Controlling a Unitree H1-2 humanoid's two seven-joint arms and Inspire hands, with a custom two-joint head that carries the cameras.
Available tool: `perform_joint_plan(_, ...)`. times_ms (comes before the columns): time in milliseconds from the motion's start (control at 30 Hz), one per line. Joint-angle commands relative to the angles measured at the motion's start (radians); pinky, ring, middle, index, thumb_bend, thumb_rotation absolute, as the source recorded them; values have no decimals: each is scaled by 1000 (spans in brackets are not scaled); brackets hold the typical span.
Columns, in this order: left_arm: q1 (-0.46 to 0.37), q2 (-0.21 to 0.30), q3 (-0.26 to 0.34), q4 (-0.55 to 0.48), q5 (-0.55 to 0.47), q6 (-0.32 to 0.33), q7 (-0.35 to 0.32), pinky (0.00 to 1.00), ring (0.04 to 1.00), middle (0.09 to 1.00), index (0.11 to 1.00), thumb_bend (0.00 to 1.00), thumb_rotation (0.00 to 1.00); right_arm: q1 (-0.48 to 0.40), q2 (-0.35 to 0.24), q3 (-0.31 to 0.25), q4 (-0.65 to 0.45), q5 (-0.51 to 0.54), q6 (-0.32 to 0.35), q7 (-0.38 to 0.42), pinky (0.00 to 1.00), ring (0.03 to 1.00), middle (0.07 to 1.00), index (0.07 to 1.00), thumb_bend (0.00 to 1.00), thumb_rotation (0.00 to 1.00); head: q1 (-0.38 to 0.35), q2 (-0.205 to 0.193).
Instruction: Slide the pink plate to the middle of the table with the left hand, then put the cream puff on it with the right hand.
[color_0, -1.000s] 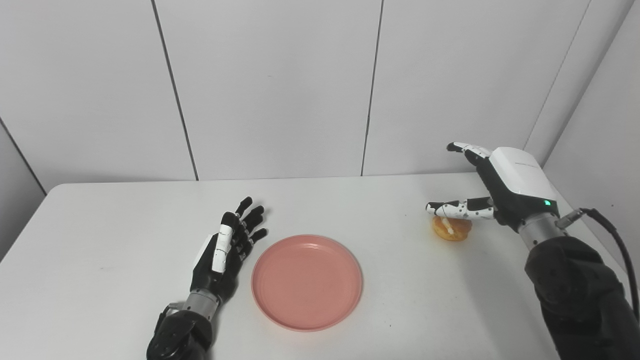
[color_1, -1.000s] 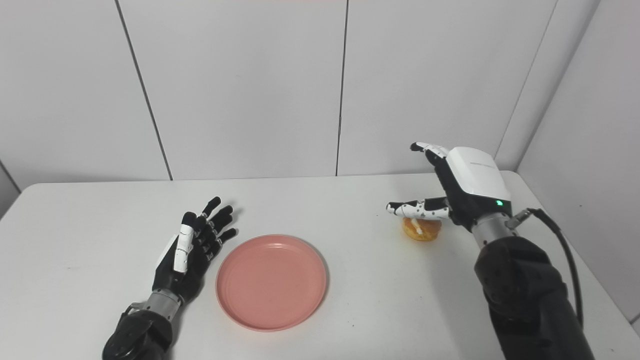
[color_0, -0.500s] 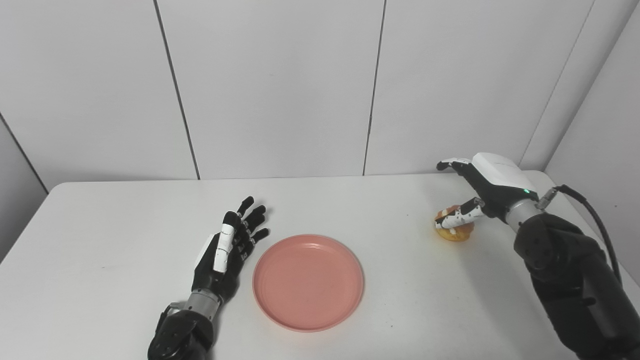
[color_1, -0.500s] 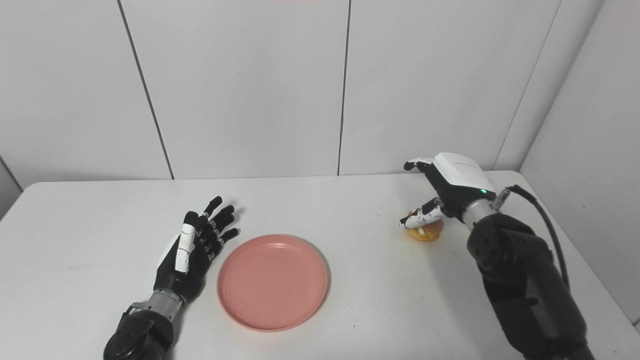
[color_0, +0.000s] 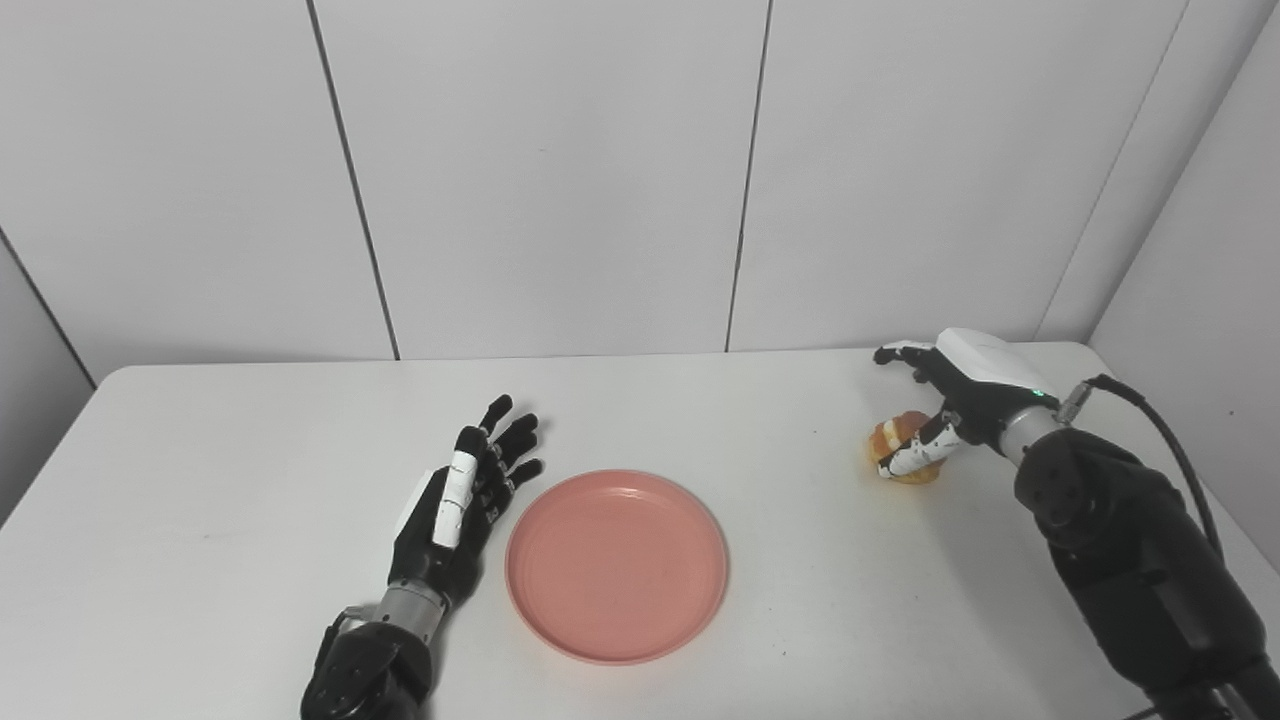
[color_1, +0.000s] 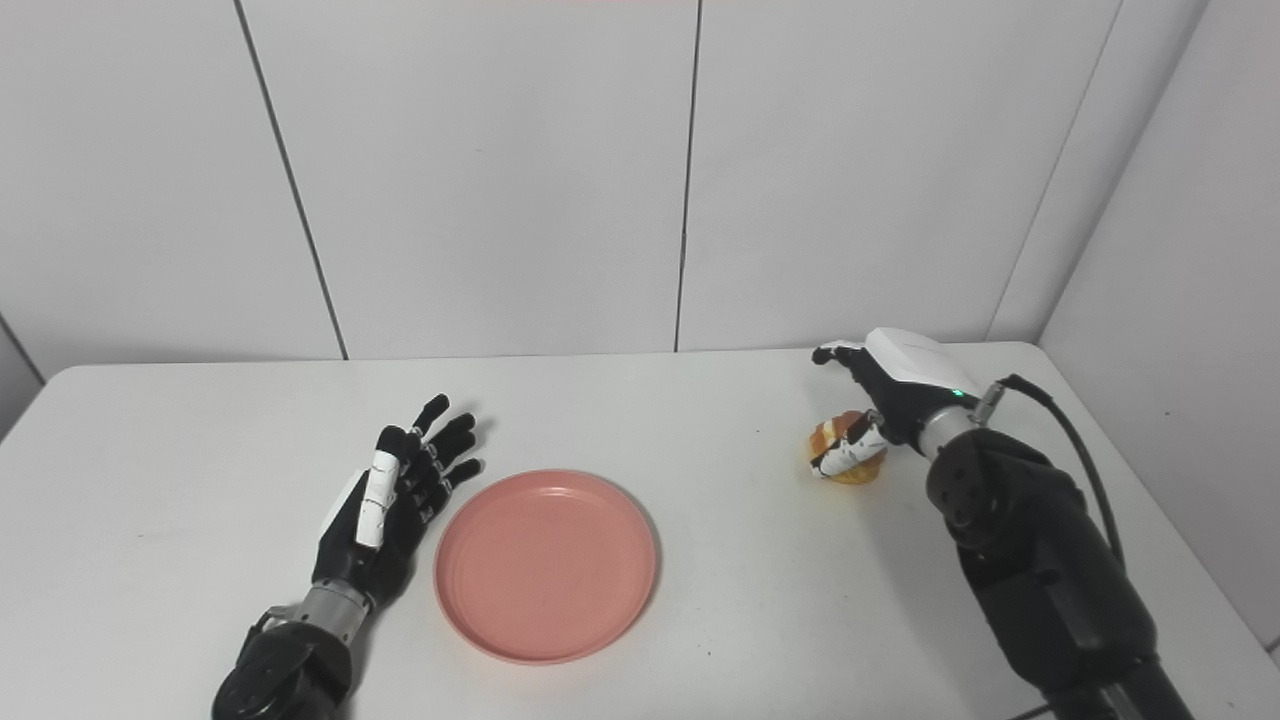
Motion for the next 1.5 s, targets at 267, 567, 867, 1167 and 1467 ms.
perform_joint_plan(267, 38, -20, -17, 16, -2, 0, -1, 891, 941, 910, 959, 806, 926, -75, -67, 34, 52, 6, -17, -42, 611, 814, 890, 826, 1000, 159, 5, 5)
perform_joint_plan(567, 49, -21, -20, -7, -4, 19, 1, 893, 932, 908, 961, 796, 928, -78, -81, 65, 90, 14, -29, -48, 647, 830, 886, 826, 1000, 180, 9, 14)
perform_joint_plan(867, 56, -24, -18, -21, 1, 32, 8, 883, 920, 894, 955, 793, 929, -68, -78, 84, 129, 36, -41, -80, 686, 838, 891, 816, 1000, 177, 17, 19)
perform_joint_plan(1167, 66, -26, -18, -39, 5, 39, 14, 888, 924, 894, 957, 799, 927, -72, -74, 92, 205, 63, -110, -168, 592, 777, 849, 802, 1000, 238, 22, 25)
perform_joint_plan(1467, 67, -29, -21, -44, 4, 46, 18, 887, 925, 890, 956, 813, 917, -71, -57, 83, 229, 99, -147, -252, 529, 702, 802, 780, 943, 135, 27, 27)
